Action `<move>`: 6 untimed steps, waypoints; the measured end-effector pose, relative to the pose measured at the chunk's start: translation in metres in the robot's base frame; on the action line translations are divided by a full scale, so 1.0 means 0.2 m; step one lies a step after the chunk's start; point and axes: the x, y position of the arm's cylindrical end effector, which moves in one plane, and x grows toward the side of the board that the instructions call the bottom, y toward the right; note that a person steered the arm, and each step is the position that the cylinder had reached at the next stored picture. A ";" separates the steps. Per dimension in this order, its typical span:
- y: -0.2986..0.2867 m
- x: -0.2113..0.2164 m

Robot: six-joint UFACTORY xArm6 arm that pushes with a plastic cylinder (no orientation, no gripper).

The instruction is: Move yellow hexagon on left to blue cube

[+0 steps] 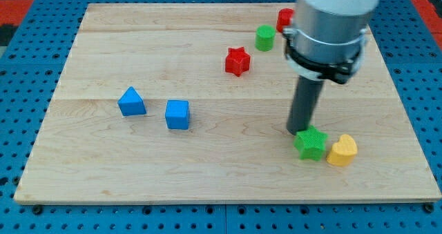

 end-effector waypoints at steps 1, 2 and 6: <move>0.00 0.01; -0.20 -0.12; -1.22 -0.14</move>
